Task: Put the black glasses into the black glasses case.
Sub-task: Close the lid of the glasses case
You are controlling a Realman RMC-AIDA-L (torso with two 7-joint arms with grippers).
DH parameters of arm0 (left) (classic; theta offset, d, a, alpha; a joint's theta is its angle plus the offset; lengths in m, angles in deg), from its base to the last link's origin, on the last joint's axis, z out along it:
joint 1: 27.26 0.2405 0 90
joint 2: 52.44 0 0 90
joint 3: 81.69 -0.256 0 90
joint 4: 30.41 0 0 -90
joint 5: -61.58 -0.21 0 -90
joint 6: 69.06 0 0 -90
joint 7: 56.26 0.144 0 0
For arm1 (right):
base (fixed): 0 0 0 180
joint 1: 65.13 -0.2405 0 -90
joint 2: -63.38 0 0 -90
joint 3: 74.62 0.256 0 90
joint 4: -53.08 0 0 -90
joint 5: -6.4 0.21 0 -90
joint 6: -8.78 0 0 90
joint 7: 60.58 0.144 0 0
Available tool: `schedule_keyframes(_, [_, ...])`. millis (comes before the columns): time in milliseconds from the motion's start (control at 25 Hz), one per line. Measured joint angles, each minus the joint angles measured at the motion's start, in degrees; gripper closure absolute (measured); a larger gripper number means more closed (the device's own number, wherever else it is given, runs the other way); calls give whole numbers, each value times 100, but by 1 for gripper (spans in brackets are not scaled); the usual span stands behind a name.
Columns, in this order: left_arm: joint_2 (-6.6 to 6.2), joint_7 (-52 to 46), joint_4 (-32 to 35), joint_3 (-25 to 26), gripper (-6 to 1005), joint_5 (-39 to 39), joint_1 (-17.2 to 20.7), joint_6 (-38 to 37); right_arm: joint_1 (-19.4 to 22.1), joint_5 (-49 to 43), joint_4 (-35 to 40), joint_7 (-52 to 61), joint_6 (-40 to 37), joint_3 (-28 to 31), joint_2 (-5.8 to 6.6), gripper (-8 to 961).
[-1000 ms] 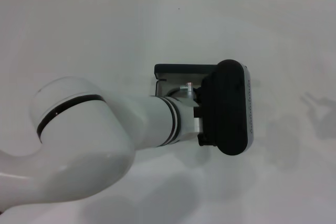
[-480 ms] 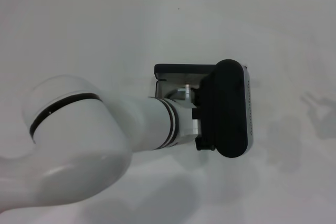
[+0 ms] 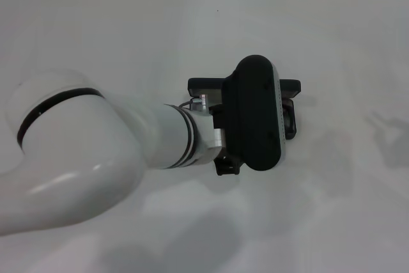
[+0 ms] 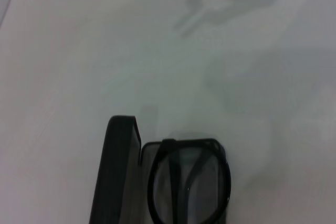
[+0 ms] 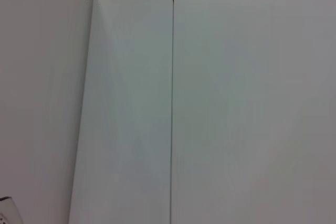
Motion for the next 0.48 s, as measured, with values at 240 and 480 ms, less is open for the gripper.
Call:
schedule_keyframes(240, [-1,17,-98,66,717,2,-36,-25,-22,5,0,0,7,0,0,860])
schedule_keyframes(480, [3,42,-319,71,718,3,-97,160,-31,-9,0,1,14,0,0,860])
